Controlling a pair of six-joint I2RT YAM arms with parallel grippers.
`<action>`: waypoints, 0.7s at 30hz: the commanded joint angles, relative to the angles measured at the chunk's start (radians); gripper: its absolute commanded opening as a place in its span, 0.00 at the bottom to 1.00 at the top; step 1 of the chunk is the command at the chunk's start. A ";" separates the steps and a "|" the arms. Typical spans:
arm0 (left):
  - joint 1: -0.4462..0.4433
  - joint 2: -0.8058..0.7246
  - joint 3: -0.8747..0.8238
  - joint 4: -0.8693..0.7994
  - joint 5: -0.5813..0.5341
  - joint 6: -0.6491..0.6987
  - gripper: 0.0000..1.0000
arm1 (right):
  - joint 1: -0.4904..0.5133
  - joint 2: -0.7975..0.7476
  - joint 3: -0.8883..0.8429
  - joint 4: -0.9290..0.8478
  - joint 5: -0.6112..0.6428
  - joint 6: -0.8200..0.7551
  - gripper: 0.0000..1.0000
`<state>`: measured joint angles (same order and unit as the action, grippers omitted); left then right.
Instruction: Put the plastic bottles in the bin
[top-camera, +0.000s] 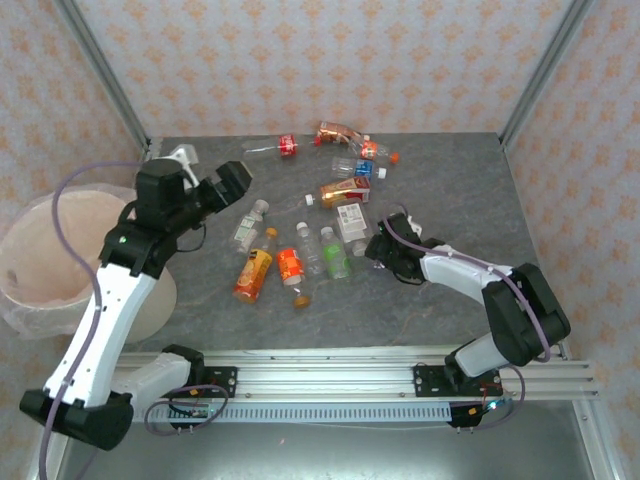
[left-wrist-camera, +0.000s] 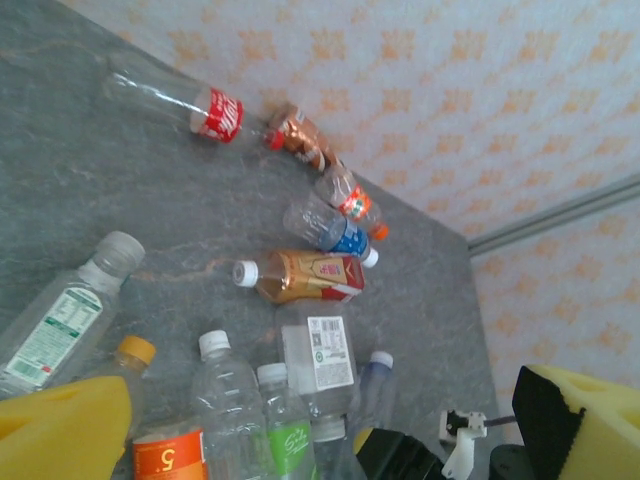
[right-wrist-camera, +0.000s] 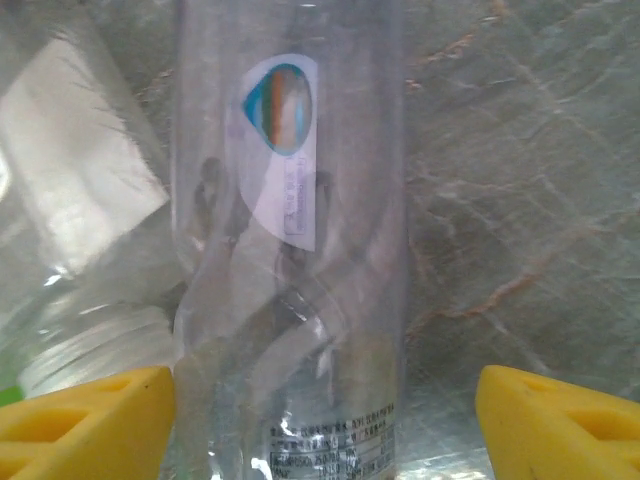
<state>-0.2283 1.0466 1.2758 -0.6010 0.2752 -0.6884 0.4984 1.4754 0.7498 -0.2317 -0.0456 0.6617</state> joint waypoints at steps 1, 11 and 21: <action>-0.066 0.053 0.053 0.052 -0.085 0.031 1.00 | 0.003 -0.009 -0.046 -0.036 0.067 -0.003 0.79; -0.141 0.158 0.063 0.112 -0.091 0.017 1.00 | 0.005 0.071 -0.041 -0.003 0.046 -0.178 0.73; -0.149 0.186 0.043 0.124 -0.040 0.029 1.00 | 0.017 -0.078 -0.094 0.017 0.118 -0.209 0.53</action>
<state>-0.3611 1.2205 1.3159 -0.5201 0.2211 -0.6800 0.5041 1.4715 0.6769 -0.2405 0.0029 0.4789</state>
